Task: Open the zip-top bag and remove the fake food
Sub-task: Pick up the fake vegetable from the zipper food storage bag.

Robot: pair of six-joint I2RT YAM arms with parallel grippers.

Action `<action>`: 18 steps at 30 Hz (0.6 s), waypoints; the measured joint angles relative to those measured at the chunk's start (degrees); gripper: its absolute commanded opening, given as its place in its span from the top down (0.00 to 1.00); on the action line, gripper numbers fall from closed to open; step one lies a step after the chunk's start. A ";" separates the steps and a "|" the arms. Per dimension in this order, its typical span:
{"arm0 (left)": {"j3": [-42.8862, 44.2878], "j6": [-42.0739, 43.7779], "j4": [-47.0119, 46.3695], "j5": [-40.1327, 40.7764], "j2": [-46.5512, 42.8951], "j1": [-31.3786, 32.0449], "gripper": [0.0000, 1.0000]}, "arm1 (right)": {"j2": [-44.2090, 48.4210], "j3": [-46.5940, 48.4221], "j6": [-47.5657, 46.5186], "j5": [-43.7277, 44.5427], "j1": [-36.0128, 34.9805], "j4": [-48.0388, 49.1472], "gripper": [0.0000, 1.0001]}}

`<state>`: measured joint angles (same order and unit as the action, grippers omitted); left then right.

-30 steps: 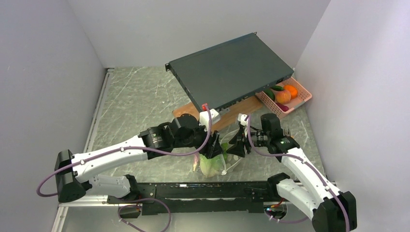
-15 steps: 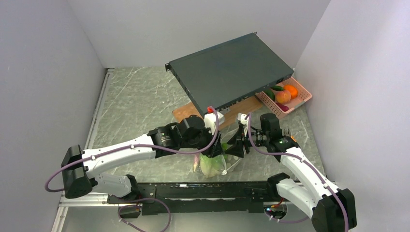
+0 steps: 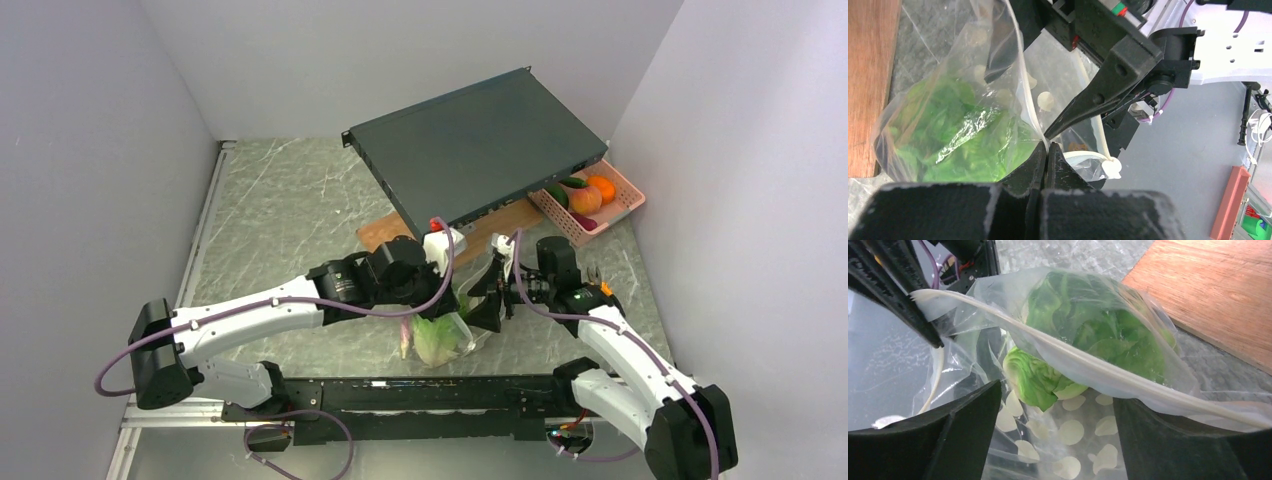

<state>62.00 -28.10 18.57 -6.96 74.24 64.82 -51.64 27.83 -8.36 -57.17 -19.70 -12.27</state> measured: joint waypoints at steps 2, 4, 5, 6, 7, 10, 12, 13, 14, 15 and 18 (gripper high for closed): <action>0.76 0.24 -0.24 0.24 0.33 0.00 1.00 | -0.35 -0.24 1.62 -0.02 0.00 1.55 0.08; 1.90 0.48 -0.66 0.26 1.11 0.00 1.00 | -0.85 -0.44 3.74 0.02 0.00 3.54 0.04; 2.40 0.63 -0.94 0.28 1.55 0.00 1.00 | -1.07 -0.50 4.61 0.07 0.00 4.50 0.02; 2.75 0.87 -1.16 0.28 1.92 0.00 1.00 | -1.25 -0.59 5.27 0.11 0.00 5.33 0.01; 3.04 1.05 -1.36 0.33 2.32 0.00 1.00 | -1.36 -0.66 5.88 0.15 0.00 5.97 0.01; 3.52 1.75 -1.57 0.46 3.02 0.00 1.00 | -1.53 -0.96 6.97 0.85 -0.13 7.34 0.01; 3.74 2.05 -1.79 0.59 3.10 -0.02 1.00 | -1.53 -1.40 8.04 1.88 -0.22 8.11 0.01; 3.85 2.14 -1.92 0.61 3.15 -0.02 1.00 | -1.55 -1.75 8.79 2.58 -0.22 8.61 0.00; 3.96 2.38 -2.12 0.63 3.19 -0.09 1.00 | -1.64 -2.14 9.53 3.15 -0.22 9.33 0.00; 4.02 2.54 -2.29 0.74 3.23 -0.13 1.00 | -1.77 -2.38 9.97 3.45 -0.22 9.64 0.00; 4.04 3.02 -2.82 0.83 3.23 -0.37 1.00 | -2.49 -2.56 11.13 4.55 -0.42 10.95 0.00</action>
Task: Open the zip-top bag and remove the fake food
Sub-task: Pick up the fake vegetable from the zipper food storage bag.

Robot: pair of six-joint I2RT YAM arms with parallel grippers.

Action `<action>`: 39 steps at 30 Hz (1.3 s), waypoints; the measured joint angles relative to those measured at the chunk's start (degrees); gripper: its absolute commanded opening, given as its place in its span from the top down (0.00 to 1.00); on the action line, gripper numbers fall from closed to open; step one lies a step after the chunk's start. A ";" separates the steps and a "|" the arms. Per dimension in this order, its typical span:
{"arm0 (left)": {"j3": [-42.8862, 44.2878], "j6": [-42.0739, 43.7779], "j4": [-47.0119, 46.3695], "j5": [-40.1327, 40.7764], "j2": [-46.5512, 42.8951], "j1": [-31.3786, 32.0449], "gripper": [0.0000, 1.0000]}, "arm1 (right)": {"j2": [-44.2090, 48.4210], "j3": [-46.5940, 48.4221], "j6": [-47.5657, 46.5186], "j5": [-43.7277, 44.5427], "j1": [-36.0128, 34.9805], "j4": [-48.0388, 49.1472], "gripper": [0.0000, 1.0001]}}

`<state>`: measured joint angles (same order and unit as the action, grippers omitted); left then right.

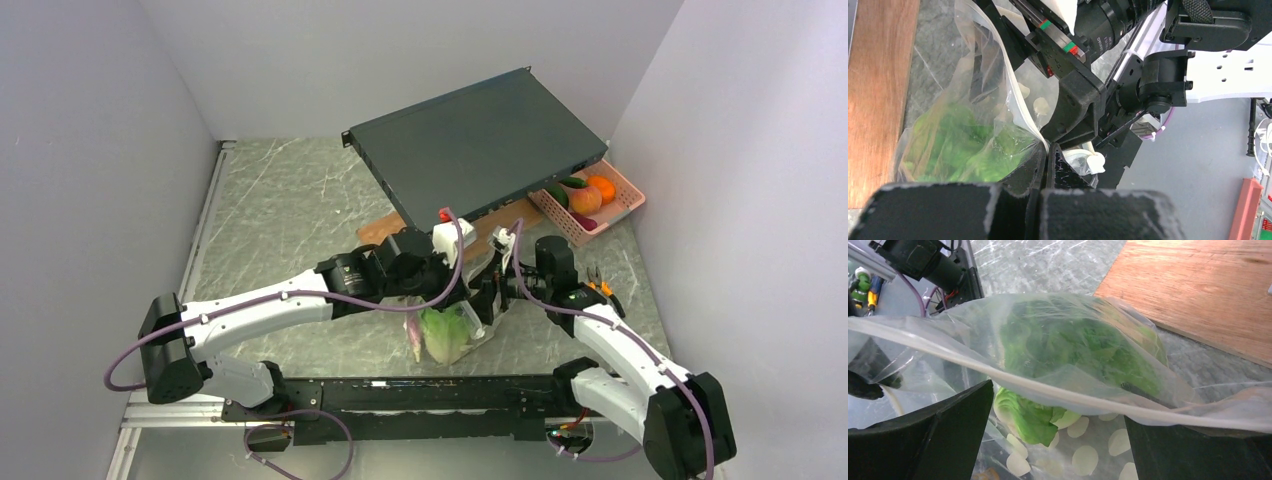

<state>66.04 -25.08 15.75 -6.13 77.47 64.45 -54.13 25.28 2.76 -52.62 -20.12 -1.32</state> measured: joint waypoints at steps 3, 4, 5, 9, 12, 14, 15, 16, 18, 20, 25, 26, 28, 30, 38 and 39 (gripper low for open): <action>0.00 0.48 -0.48 0.00 0.00 -0.52 1.00 | -0.81 0.00 0.79 1.01 -0.35 1.31 0.00; 0.00 0.63 -0.63 0.00 0.00 -0.70 1.00 | -1.14 0.00 0.94 1.29 -0.57 1.77 0.00; 0.00 0.85 -0.83 0.00 0.00 -0.92 1.00 | -1.40 0.00 1.07 1.40 -0.76 2.01 0.00; 0.83 1.99 -0.79 -0.04 0.09 -1.62 1.00 | -2.05 0.00 1.77 1.16 -2.14 3.39 0.00; 1.57 2.95 -0.44 -0.09 0.11 -2.05 1.00 | -2.54 0.00 1.77 1.18 -3.32 3.85 0.00; 1.86 3.39 -0.44 -0.11 0.11 -2.49 1.00 | -2.99 0.00 1.84 1.95 -3.72 4.09 0.00; 1.88 3.41 -0.46 -0.13 0.11 -2.64 1.00 | -3.30 0.00 1.99 2.86 -4.00 4.26 0.00; 1.90 3.43 -0.48 -0.26 0.11 -2.84 1.00 | -3.72 0.00 2.25 3.93 -4.13 4.50 0.00; 1.90 3.41 -0.63 -0.61 0.11 -2.99 1.00 | -4.35 -0.02 2.86 5.75 -4.22 4.94 0.01; 1.90 3.39 -1.27 -1.05 0.13 -3.13 1.00 | -5.07 -0.09 3.48 7.21 -4.28 5.53 0.04; 1.90 3.37 -1.73 -2.29 0.26 -3.28 1.00 | -6.27 -0.57 4.70 8.94 -4.31 6.62 0.20; 1.90 3.34 -1.77 -2.64 0.37 -3.28 1.00 | -6.34 -0.70 4.90 8.92 -4.31 6.67 0.27; 1.77 3.26 -1.86 -3.15 0.52 -3.30 1.00 | -6.36 -0.96 5.11 8.61 -4.31 6.84 0.43; 1.64 3.17 -2.12 -3.30 0.68 -3.30 1.00 | -6.36 -1.14 5.22 8.07 -4.31 6.97 0.61; -1.77 2.84 -5.11 -2.73 0.35 -3.28 1.00 | -4.85 -1.29 3.54 3.93 -2.67 5.11 1.00; -2.34 2.80 -5.20 -2.45 0.13 -3.28 1.00 | -4.24 -1.20 3.17 3.32 -2.38 4.31 1.00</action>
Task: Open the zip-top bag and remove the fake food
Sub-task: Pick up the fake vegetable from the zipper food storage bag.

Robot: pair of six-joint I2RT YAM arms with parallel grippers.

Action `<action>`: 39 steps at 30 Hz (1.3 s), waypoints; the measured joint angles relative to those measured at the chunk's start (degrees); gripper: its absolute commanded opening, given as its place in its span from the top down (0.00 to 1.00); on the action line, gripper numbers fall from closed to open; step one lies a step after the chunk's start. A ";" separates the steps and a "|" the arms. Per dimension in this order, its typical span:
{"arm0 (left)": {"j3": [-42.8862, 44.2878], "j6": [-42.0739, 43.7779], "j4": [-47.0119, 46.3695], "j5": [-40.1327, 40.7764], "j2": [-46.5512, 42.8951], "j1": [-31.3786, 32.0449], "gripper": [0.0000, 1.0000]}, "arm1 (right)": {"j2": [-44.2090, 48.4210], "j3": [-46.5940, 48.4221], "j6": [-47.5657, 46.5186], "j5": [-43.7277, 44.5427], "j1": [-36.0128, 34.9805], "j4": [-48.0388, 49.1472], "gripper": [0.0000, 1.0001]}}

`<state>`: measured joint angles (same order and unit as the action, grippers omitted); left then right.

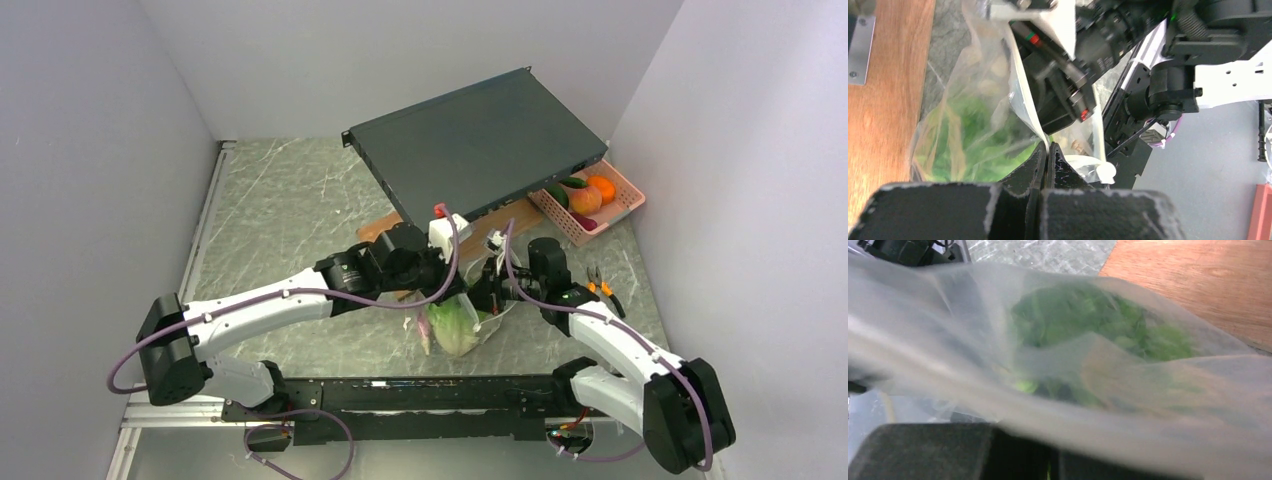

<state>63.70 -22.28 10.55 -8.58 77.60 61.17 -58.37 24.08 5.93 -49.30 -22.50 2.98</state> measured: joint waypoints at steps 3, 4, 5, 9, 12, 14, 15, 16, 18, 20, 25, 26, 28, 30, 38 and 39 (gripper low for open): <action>-1.60 -0.22 0.02 1.16 -0.90 0.04 1.00 | 1.64 1.05 -1.42 -2.01 0.63 -2.36 1.00; -1.84 -0.59 0.22 1.62 -1.11 0.07 1.00 | 2.16 1.60 -1.92 -2.56 0.72 -3.21 1.00; -2.12 -0.90 0.24 2.12 -1.31 0.04 1.00 | 2.75 2.27 -2.54 -3.37 0.76 -4.26 1.00; -2.69 -1.33 1.31 3.67 -2.10 0.24 1.00 | 5.31 4.17 -4.92 -4.74 0.92 -7.69 1.00; -2.95 -1.62 1.55 4.35 -2.89 0.31 1.00 | 7.04 4.57 -5.79 -3.85 1.31 -9.77 1.00; -3.41 -2.12 1.79 5.88 -3.76 0.33 1.00 | 7.74 4.57 -6.12 -1.88 1.97 -11.43 1.00; -3.65 -2.36 1.84 6.49 -4.28 0.17 1.00 | 7.82 4.57 -6.38 -0.94 2.40 -12.26 1.00; -4.02 -2.45 1.75 7.17 -4.98 0.02 1.00 | 7.85 4.57 -6.60 -0.15 2.71 -13.00 1.00; -4.98 -2.64 1.70 8.09 -6.82 -0.20 1.00 | 7.89 4.57 -7.13 1.25 3.39 -14.64 1.00; -5.64 -2.69 1.70 8.48 -8.44 -0.20 1.00 | 8.22 4.59 -7.93 1.44 3.91 -16.02 1.00; -6.73 -2.73 0.09 6.67 -9.90 -0.22 0.93 | 9.11 5.44 -11.45 -1.09 4.26 -18.71 1.00; -7.17 -2.75 -0.68 5.68 -9.90 -0.22 0.88 | 9.25 5.70 -12.46 -1.88 4.28 -19.39 1.00; -7.87 -2.78 -1.53 3.82 -9.90 -0.24 0.73 | 9.44 5.90 -14.23 -2.93 4.33 -20.48 1.00; -8.09 -2.58 -1.90 2.38 -9.90 -0.24 0.58 | 9.64 6.08 -16.50 -3.78 4.33 -22.29 1.00; -8.94 -2.16 -3.50 -0.46 -12.79 -0.24 0.35 | 11.23 7.96 -28.39 -6.97 5.99 -30.99 0.97; -9.49 -1.92 -3.87 -0.68 -13.92 -0.24 0.34 | 11.37 8.24 -30.34 -7.48 6.19 -32.15 0.96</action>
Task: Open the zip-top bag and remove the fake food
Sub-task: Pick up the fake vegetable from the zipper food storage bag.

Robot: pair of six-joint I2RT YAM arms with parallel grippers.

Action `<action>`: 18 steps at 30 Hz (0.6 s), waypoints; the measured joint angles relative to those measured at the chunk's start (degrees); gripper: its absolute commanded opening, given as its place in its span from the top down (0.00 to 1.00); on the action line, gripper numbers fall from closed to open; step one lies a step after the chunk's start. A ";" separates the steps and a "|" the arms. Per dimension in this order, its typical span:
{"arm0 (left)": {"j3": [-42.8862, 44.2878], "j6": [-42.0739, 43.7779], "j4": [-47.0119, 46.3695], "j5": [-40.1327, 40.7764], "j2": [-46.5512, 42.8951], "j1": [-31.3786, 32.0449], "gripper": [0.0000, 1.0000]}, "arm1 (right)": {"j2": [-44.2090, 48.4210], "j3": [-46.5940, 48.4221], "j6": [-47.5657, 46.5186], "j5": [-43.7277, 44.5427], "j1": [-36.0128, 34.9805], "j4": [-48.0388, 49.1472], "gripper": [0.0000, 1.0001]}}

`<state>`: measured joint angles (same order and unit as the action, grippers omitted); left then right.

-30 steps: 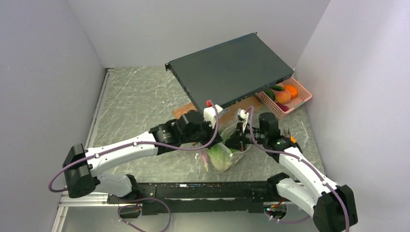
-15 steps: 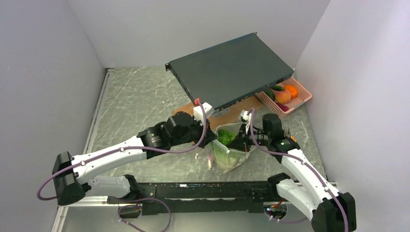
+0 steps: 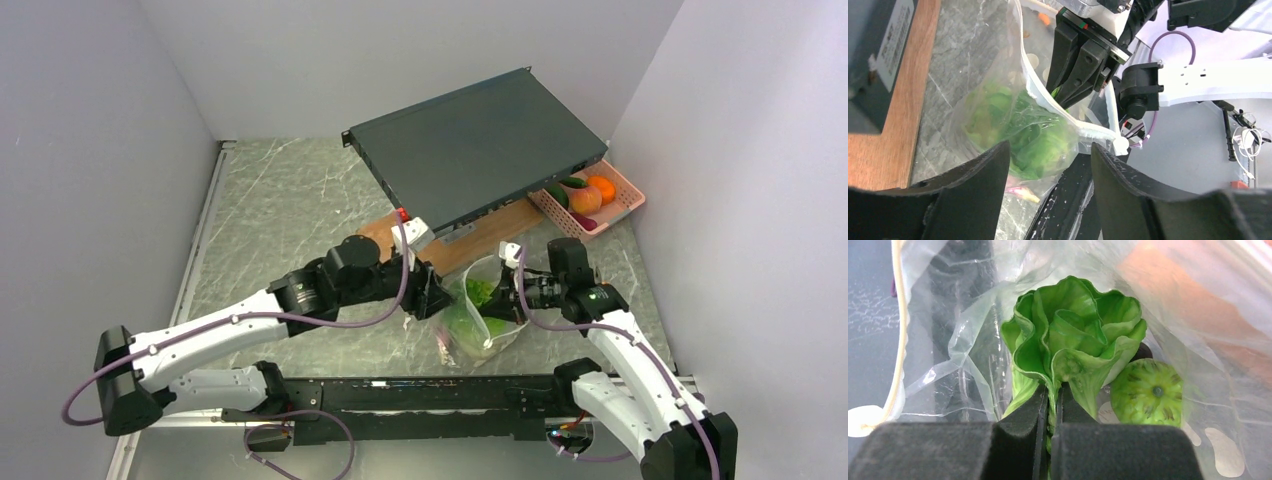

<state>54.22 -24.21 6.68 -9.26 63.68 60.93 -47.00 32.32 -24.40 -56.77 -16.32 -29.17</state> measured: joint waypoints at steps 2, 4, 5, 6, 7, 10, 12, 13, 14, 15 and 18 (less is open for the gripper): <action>-0.96 0.50 -0.17 -0.15 -1.95 0.02 0.30 | 0.07 0.59 -3.89 -1.18 0.20 -2.40 0.95; -2.19 1.22 -0.37 -0.31 -4.17 0.02 0.27 | 0.11 1.27 -8.92 -2.62 0.28 -5.51 0.95; -2.47 1.40 -0.37 -0.44 -4.87 0.02 0.26 | 0.13 1.51 -10.91 -3.23 0.28 -6.78 0.95; -2.67 1.68 -0.37 -0.50 -5.49 0.02 0.25 | 0.13 1.64 -12.33 -3.63 0.28 -7.65 0.95; -2.75 2.10 -0.39 -0.61 -5.88 0.04 0.25 | 0.13 1.75 -13.97 -3.91 0.33 -8.61 0.95; -3.41 2.49 -0.79 -1.38 -6.60 0.07 0.22 | 0.11 2.23 -18.27 -4.66 0.48 -11.45 0.95; -4.63 2.49 -1.77 -1.90 -6.75 0.09 0.20 | 0.09 2.84 -20.94 -5.38 0.55 -13.07 0.95; -5.64 2.38 -2.29 -2.05 -6.91 0.11 0.18 | 0.07 3.28 -22.51 -5.62 0.55 -14.12 0.95; -6.75 2.27 -3.04 -2.10 -7.17 0.13 0.16 | -0.02 3.65 -24.04 -6.05 0.59 -15.02 0.95; -8.09 2.21 -3.61 -2.10 -7.58 0.13 0.13 | -0.15 4.00 -25.33 -6.49 0.59 -15.87 0.95; -14.51 1.92 -6.49 -1.53 -10.86 0.13 0.01 | -0.35 4.55 -28.13 -7.34 0.59 -17.57 0.95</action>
<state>39.70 -22.28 0.19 -10.79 52.82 61.06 -47.35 36.86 -52.53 -64.12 -15.73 -46.74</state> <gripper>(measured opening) 0.880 0.058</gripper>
